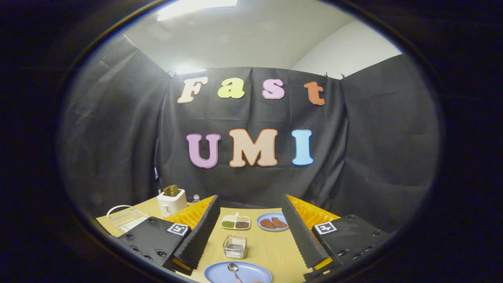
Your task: Take the plate from the dish rack, then take the spoon from the basket and place it into the plate.
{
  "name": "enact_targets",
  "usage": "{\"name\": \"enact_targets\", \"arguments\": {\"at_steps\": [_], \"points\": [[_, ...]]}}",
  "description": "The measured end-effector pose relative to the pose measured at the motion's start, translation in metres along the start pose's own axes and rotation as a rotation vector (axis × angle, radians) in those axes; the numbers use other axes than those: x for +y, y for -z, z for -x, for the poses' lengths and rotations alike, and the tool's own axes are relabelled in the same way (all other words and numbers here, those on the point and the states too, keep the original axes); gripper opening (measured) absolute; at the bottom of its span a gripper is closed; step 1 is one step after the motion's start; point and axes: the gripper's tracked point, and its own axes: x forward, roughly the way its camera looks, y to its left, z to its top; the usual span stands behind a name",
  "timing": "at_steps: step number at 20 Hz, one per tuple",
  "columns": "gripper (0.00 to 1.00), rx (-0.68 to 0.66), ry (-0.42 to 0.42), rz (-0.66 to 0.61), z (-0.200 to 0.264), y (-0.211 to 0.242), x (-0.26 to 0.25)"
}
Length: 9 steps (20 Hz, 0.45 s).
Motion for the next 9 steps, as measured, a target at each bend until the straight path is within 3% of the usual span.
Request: {"name": "enact_targets", "arguments": {"at_steps": [9], "points": [[0.99,0.019,-0.010,0.007,-0.0067,0.0069,0.0081]]}}
